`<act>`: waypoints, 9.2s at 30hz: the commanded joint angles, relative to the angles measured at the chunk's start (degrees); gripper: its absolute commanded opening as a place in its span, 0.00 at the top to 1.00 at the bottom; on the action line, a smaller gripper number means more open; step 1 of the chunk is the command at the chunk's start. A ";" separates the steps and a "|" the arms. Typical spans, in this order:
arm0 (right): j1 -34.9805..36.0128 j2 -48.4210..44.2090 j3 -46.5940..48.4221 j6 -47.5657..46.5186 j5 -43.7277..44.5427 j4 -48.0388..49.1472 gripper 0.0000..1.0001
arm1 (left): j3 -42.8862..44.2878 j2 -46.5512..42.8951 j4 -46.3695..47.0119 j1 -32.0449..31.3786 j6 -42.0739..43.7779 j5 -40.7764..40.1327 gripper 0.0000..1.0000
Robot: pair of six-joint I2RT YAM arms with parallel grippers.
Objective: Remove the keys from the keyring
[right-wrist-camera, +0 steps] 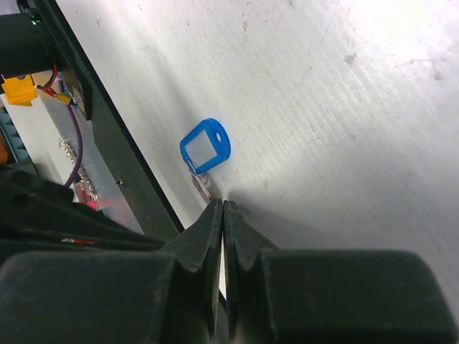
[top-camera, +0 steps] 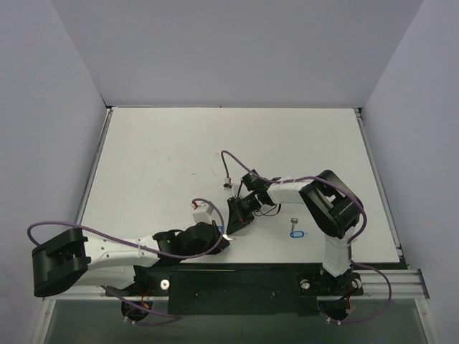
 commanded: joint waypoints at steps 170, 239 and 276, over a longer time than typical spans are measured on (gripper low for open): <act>8.92 -56.63 4.82 16.57 -1.50 -9.20 1.00 | 35.80 -20.34 -23.16 24.06 28.01 63.03 0.46; 8.92 -62.76 5.17 19.03 20.88 -6.41 0.39 | 28.95 -23.86 -12.19 20.90 19.14 51.61 1.00; 15.86 -64.71 -4.85 32.04 37.08 17.78 0.62 | 22.44 -27.46 4.52 20.90 -0.90 33.06 1.00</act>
